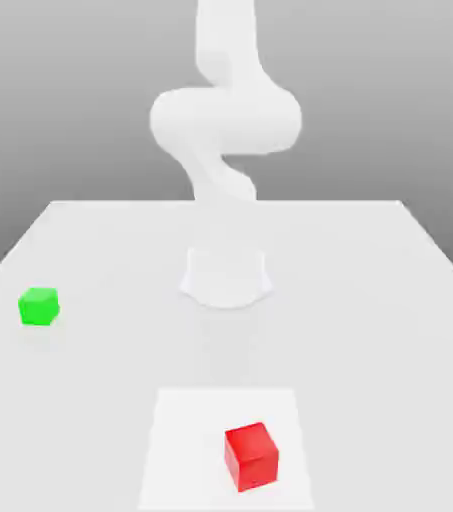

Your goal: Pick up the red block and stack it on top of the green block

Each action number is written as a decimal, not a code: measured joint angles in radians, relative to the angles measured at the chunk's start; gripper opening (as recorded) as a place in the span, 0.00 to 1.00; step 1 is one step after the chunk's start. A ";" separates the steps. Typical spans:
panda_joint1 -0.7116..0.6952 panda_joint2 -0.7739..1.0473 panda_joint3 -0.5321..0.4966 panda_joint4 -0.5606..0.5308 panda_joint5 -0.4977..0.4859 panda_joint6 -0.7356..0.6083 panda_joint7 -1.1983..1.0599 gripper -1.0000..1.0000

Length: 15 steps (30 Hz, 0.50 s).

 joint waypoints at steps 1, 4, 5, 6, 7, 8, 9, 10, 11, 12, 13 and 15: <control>0.008 0.039 -0.006 -0.011 0.003 0.017 -0.014 0.50; 0.030 0.151 -0.019 -0.044 0.014 0.067 -0.056 0.50; 0.037 0.188 -0.022 -0.054 0.018 0.083 -0.070 0.50; 0.043 0.224 -0.026 -0.065 0.021 0.099 -0.083 0.50; 0.050 0.260 -0.030 -0.075 0.024 0.115 -0.097 0.50; 0.056 0.297 -0.033 -0.085 0.028 0.131 -0.110 0.50; 0.062 0.333 -0.036 -0.096 0.030 0.147 -0.122 0.50; 0.067 0.369 -0.038 -0.106 0.033 0.163 -0.136 0.50; 0.072 0.406 -0.040 -0.117 0.037 0.179 -0.149 0.50; 0.076 0.442 -0.041 -0.127 0.040 0.195 -0.163 0.50; 0.080 0.478 -0.041 -0.138 0.042 0.211 -0.175 0.50; 0.086 0.551 -0.041 -0.159 0.045 0.243 -0.200 0.50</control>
